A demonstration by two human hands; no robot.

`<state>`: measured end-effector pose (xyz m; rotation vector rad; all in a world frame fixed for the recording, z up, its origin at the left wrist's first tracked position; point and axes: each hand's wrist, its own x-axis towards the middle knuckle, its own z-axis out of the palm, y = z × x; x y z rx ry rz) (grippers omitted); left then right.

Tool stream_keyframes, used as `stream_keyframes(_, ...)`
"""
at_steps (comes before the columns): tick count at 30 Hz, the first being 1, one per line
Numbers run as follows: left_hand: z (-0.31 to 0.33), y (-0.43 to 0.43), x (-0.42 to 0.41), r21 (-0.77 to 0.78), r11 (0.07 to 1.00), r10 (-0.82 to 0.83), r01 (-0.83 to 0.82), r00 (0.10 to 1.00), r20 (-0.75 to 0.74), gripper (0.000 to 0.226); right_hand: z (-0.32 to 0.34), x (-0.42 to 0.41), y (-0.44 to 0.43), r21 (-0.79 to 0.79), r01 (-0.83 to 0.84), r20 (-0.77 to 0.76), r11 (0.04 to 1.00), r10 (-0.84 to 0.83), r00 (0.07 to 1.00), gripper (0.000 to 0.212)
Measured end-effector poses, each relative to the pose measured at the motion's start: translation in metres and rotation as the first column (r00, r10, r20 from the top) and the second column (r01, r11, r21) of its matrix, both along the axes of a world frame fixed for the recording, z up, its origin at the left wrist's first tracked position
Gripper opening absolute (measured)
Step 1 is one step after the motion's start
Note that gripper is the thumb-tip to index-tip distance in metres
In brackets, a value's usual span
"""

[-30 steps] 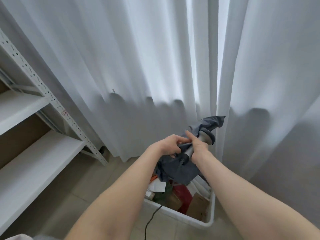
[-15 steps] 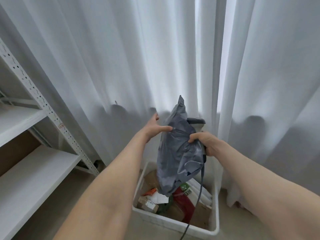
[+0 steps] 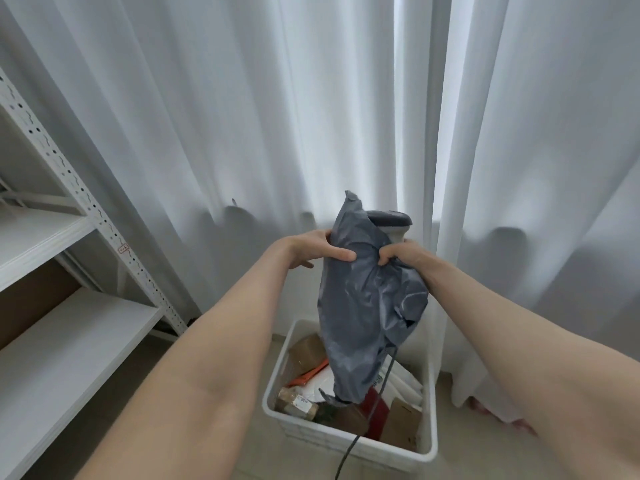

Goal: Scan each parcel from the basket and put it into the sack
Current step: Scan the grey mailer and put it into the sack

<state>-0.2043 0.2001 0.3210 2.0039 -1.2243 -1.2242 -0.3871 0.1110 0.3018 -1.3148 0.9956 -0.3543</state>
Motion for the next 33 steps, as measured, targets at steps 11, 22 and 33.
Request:
stream_keyframes(11, -0.017, -0.006, -0.023, -0.036, 0.993, 0.109, -0.113, 0.987, -0.116, 0.063, -0.007, 0.0, 0.004, 0.129, 0.219, 0.192, 0.967, -0.241, 0.952, 0.023)
stream_keyframes(22, -0.038, 0.022, -0.02, 0.42, 0.859, -0.245, 0.292, 0.956, -0.163, 0.115, -0.031, 0.006, -0.028, 0.363, 0.529, 0.178, 0.767, -0.614, 0.769, 0.015)
stream_keyframes(33, -0.037, 0.023, -0.014, -0.07, 0.713, 0.681, -0.697, 0.714, -0.163, 0.017, -0.029, -0.003, -0.018, 0.44, 0.284, 0.222, 0.852, -0.41, 0.885, 0.05)
